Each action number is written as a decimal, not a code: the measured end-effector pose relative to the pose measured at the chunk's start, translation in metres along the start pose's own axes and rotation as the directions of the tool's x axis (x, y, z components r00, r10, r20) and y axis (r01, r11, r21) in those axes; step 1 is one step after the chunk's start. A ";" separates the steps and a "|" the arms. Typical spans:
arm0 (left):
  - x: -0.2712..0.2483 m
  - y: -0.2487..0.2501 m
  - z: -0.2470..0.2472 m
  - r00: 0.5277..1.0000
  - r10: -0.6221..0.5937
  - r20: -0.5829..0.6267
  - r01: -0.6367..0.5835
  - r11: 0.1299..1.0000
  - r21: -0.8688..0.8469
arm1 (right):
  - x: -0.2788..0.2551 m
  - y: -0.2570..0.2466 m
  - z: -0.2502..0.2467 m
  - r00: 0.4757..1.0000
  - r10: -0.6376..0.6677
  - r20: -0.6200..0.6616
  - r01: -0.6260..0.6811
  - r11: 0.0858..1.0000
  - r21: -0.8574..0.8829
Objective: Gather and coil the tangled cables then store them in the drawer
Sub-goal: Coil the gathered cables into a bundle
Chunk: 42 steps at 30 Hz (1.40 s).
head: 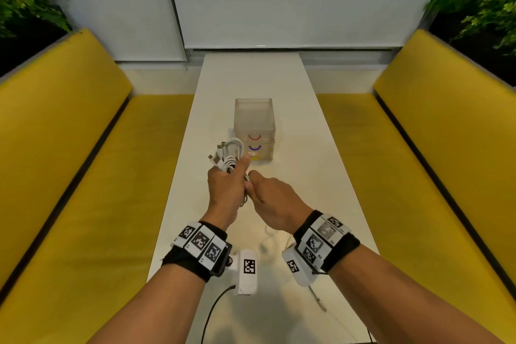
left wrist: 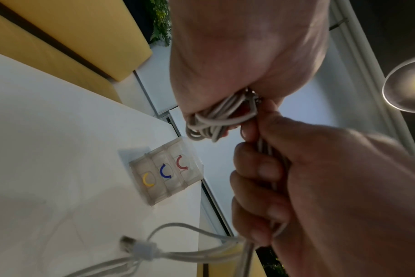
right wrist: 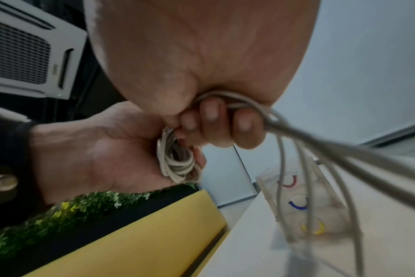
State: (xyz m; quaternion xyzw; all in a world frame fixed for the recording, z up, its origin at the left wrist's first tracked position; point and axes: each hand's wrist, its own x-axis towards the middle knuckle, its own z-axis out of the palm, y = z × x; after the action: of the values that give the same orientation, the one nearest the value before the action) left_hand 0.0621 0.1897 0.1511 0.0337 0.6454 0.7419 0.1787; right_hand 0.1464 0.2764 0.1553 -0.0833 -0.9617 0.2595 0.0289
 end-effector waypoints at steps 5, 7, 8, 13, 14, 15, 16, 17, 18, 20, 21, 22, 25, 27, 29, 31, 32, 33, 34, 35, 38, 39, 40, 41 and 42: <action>-0.001 0.007 0.004 1.000 0.011 0.026 -0.010 0.999 -0.052 | 0.004 0.018 0.004 0.999 -0.020 -0.041 0.033 0.932 0.361; 0.002 0.004 0.002 0.995 0.001 0.104 0.009 0.995 -0.096 | 0.002 0.024 0.007 0.998 0.003 -0.057 0.024 0.878 0.479; 0.002 0.003 0.000 0.990 -0.012 0.141 0.027 0.994 -0.109 | 0.002 0.028 0.008 0.998 0.018 -0.060 0.016 0.859 0.512; -0.002 0.005 -0.002 0.983 -0.056 0.173 0.094 0.972 -0.217 | -0.005 0.040 0.016 0.995 0.090 -0.042 -0.042 0.768 0.639; -0.001 0.006 -0.002 0.985 -0.057 0.161 0.095 0.967 -0.237 | -0.007 0.042 0.017 0.994 0.098 -0.045 -0.044 0.754 0.655; 0.000 0.007 -0.002 0.987 -0.060 0.148 0.096 0.963 -0.250 | -0.009 0.044 0.019 0.994 0.104 -0.045 -0.048 0.746 0.665; 0.001 0.008 -0.003 0.989 -0.062 0.136 0.096 0.960 -0.264 | -0.010 0.047 0.020 0.993 0.111 -0.040 -0.056 0.744 0.666; 0.002 0.010 -0.004 0.990 -0.060 0.125 0.094 0.955 -0.282 | -0.011 0.050 0.021 0.992 0.119 -0.036 -0.066 0.750 0.658; 0.003 0.011 -0.006 0.992 -0.057 0.115 0.090 0.948 -0.306 | -0.012 0.054 0.021 0.991 0.130 -0.033 -0.079 0.762 0.643; 0.006 0.014 -0.008 0.994 -0.051 0.100 0.083 0.933 -0.350 | -0.015 0.062 0.021 0.987 0.158 -0.029 -0.107 0.779 0.618; 0.007 0.015 -0.008 0.994 -0.049 0.098 0.081 0.930 -0.359 | -0.017 0.066 0.022 0.985 0.168 -0.029 -0.115 0.782 0.612; 0.007 0.016 -0.008 0.994 -0.048 0.095 0.080 0.929 -0.361 | -0.019 0.069 0.022 0.985 0.168 -0.029 -0.116 0.786 0.607; 0.007 0.014 -0.007 0.995 -0.054 0.081 0.081 0.925 -0.372 | -0.021 0.070 0.025 0.991 0.132 -0.025 -0.094 0.812 0.576; 0.008 0.013 -0.008 0.994 -0.071 0.085 0.099 0.914 -0.393 | -0.022 0.071 0.025 0.992 0.122 -0.010 -0.096 0.822 0.562; 0.010 0.012 -0.011 0.992 -0.081 0.094 0.113 0.905 -0.410 | -0.025 0.072 0.025 0.992 0.128 0.020 -0.118 0.827 0.550; 0.012 0.013 -0.014 0.992 -0.077 0.100 0.112 0.905 -0.410 | -0.029 0.073 0.025 0.990 0.137 0.043 -0.139 0.835 0.532; 0.012 0.012 -0.015 0.992 -0.072 0.105 0.109 0.910 -0.400 | -0.030 0.074 0.025 0.988 0.147 0.052 -0.153 0.843 0.517; 0.011 0.012 -0.016 0.992 -0.064 0.109 0.101 0.919 -0.381 | -0.032 0.073 0.025 0.986 0.156 0.060 -0.165 0.851 0.498; 0.010 0.011 -0.017 0.992 -0.052 0.113 0.089 0.932 -0.351 | -0.032 0.073 0.025 0.983 0.169 0.064 -0.179 0.857 0.483; 0.007 0.010 -0.017 0.992 -0.039 0.120 0.075 0.947 -0.313 | -0.033 0.072 0.025 0.980 0.190 0.063 -0.197 0.857 0.476; 0.002 0.009 -0.016 0.991 -0.014 0.130 0.040 0.979 -0.199 | -0.033 0.065 0.021 0.956 0.288 0.050 -0.271 0.807 0.524; 0.000 0.009 -0.016 0.992 -0.011 0.125 0.032 0.985 -0.169 | -0.033 0.062 0.018 0.946 0.320 0.053 -0.294 0.775 0.560; -0.001 0.010 -0.016 0.993 -0.010 0.121 0.028 0.989 -0.146 | -0.033 0.058 0.016 0.935 0.350 0.061 -0.315 0.737 0.598; -0.001 0.010 -0.016 0.993 -0.012 0.118 0.027 0.991 -0.129 | -0.032 0.054 0.013 0.923 0.378 0.072 -0.335 0.695 0.636; -0.003 0.010 -0.016 0.993 -0.017 0.119 0.030 0.993 -0.115 | -0.032 0.051 0.011 0.909 0.408 0.085 -0.354 0.648 0.674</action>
State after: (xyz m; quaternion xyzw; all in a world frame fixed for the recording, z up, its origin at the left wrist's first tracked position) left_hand 0.0578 0.1727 0.1590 0.0593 0.5896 0.7729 0.2268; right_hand 0.1846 0.3085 0.1195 -0.2766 -0.7597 0.5873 0.0375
